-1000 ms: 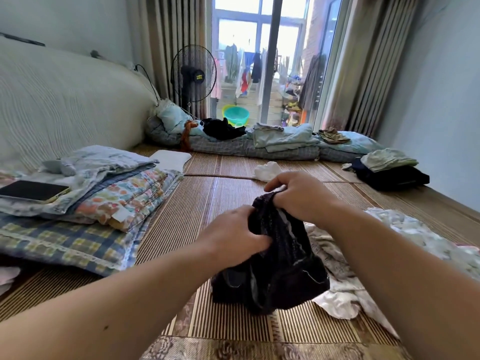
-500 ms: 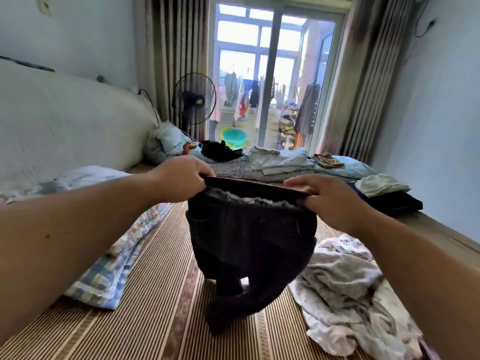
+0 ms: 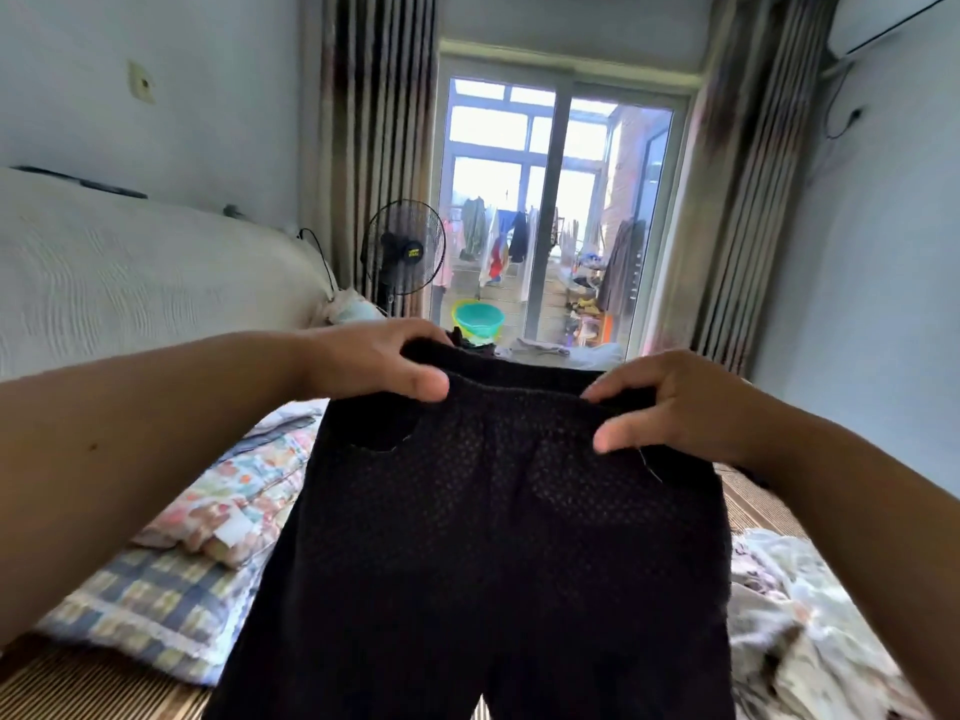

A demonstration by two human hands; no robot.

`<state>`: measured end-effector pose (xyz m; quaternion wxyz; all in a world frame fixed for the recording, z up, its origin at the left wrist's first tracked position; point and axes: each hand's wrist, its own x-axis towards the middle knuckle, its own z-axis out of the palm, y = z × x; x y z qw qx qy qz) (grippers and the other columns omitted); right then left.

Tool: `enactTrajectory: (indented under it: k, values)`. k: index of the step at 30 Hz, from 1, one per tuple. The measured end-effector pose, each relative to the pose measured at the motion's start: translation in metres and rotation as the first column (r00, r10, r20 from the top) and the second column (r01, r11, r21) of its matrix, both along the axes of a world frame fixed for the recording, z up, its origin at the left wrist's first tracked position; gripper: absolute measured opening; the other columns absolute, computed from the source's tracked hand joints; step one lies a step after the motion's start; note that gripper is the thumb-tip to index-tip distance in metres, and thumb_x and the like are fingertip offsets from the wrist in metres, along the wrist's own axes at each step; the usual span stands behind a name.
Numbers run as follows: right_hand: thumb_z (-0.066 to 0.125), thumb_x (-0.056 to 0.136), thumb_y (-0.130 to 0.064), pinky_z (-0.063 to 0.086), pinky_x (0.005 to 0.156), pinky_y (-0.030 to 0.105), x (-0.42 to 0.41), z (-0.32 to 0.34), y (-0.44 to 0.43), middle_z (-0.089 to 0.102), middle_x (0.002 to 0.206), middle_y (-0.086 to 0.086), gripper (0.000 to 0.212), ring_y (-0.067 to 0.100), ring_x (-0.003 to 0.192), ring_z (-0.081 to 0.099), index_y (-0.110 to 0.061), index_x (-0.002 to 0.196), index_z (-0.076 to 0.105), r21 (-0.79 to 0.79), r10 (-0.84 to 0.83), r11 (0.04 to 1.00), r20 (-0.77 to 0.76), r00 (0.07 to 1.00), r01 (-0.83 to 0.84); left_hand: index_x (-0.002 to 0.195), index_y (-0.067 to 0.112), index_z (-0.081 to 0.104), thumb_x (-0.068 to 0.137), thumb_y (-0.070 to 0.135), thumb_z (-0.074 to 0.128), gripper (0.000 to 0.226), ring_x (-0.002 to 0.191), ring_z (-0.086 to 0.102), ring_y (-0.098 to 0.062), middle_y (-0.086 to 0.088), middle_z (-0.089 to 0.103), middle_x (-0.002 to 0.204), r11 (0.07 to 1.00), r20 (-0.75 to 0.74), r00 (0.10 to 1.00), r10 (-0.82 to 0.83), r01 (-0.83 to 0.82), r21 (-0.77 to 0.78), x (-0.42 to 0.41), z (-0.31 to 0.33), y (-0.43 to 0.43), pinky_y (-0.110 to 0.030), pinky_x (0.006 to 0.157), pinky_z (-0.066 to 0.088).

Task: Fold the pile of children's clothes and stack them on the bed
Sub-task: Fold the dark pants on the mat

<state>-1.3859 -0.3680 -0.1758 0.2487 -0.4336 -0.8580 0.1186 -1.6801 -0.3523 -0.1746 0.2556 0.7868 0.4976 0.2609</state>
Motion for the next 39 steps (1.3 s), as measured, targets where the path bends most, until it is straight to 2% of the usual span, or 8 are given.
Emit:
enactTrajectory:
  k: [3, 9, 16, 21, 25, 28, 33, 39]
  values:
    - [0.081, 0.073, -0.026, 0.039, 0.052, 0.007, 0.0, -0.005, 0.005, 0.062, 0.058, -0.012, 0.015, -0.003, 0.053, 0.055, -0.023, 0.068, 0.067, 0.034, -0.08, 0.996, -0.021, 0.997, 0.081, 0.102, 0.034, 0.057, 0.058, 0.04, 0.079, 0.05, 0.07, 0.064, 0.004, 0.012, 0.066, 0.09, 0.997, -0.186, 0.982, 0.042, -0.029, 0.075, -0.004, -0.009, 0.0, -0.01, 0.059, 0.047]
    - [0.077, 0.077, -0.026, 0.045, 0.071, 0.028, -0.012, -0.018, 0.031, 0.063, 0.089, -0.004, 0.019, 0.013, 0.079, 0.059, -0.021, 0.088, 0.063, 0.06, -0.307, 0.939, -0.294, 0.905, 0.338, 0.084, 0.015, 0.069, 0.083, 0.011, 0.071, 0.005, 0.063, 0.068, -0.009, 0.002, 0.072, 0.073, 0.982, 0.232, 0.96, 0.156, -0.177, 0.072, 0.013, -0.02, 0.008, -0.019, 0.058, 0.052]
    - [0.069, 0.08, -0.024, 0.053, 0.078, 0.041, -0.053, -0.026, 0.044, 0.068, 0.083, 0.012, 0.022, 0.03, 0.081, 0.064, -0.004, 0.086, 0.064, -0.001, -0.484, 0.827, -0.512, 0.71, 0.562, 0.089, 0.008, 0.062, 0.076, 0.024, 0.073, 0.022, 0.083, 0.064, -0.024, -0.009, 0.065, 0.089, 0.835, 0.292, 0.787, 0.543, -0.542, -0.09, 0.065, -0.025, 0.035, -0.03, 0.073, 0.055]
    - [0.07, 0.077, -0.032, 0.056, 0.082, 0.052, -0.067, -0.024, 0.053, 0.069, 0.085, 0.009, 0.019, 0.03, 0.084, 0.068, -0.018, 0.08, 0.058, -0.227, -0.377, 0.916, -0.767, 0.52, 0.331, 0.095, 0.006, 0.065, 0.086, 0.017, 0.067, 0.015, 0.085, 0.071, -0.026, -0.012, 0.072, 0.094, 0.923, 0.638, 0.677, 0.368, -0.185, -0.337, 0.105, -0.009, 0.025, -0.044, 0.085, 0.057]
    - [0.079, 0.058, -0.053, 0.056, 0.087, 0.047, -0.06, -0.02, 0.045, 0.073, 0.099, 0.008, 0.058, 0.026, 0.092, 0.07, -0.018, 0.102, 0.065, -0.238, -0.213, 0.97, -0.741, 0.637, 0.047, 0.1, 0.013, 0.064, 0.091, 0.051, 0.056, 0.04, 0.093, 0.067, -0.024, -0.006, 0.069, 0.091, 0.948, 0.636, 0.725, 0.263, -0.071, -0.311, 0.111, 0.005, 0.014, -0.04, 0.091, 0.053]
    - [0.085, 0.06, -0.029, 0.055, 0.09, 0.044, -0.05, -0.026, 0.043, 0.072, 0.101, 0.007, 0.052, 0.024, 0.094, 0.07, -0.02, 0.107, 0.064, -0.178, -0.138, 0.984, -0.645, 0.752, 0.028, 0.105, 0.013, 0.064, 0.088, 0.064, 0.047, 0.056, 0.103, 0.063, -0.024, -0.005, 0.068, 0.099, 0.948, 0.538, 0.823, 0.185, -0.005, -0.318, 0.1, 0.005, 0.007, -0.039, 0.093, 0.045]
    - [0.062, 0.056, -0.002, 0.05, 0.093, 0.057, -0.041, -0.02, 0.035, 0.072, 0.095, 0.02, 0.039, 0.04, 0.092, 0.068, -0.011, 0.093, 0.072, -0.233, -0.13, 0.971, -0.696, 0.706, -0.051, 0.101, 0.03, 0.065, 0.075, 0.046, 0.075, 0.033, 0.094, 0.064, -0.012, 0.002, 0.067, 0.103, 0.939, 0.43, 0.888, 0.161, -0.272, 0.211, 0.075, -0.017, 0.015, -0.029, 0.082, 0.049]
    - [0.042, 0.081, 0.017, 0.056, 0.073, 0.034, -0.028, -0.003, 0.027, 0.068, 0.086, 0.014, 0.035, 0.024, 0.077, 0.065, -0.003, 0.094, 0.067, -0.337, -0.062, 0.907, -0.701, 0.71, -0.253, 0.11, 0.009, 0.062, 0.085, 0.003, 0.066, 0.026, 0.097, 0.07, -0.018, -0.008, 0.071, 0.107, 0.967, 0.501, 0.865, -0.029, 0.151, -0.206, 0.054, -0.036, 0.025, -0.032, 0.086, 0.055]
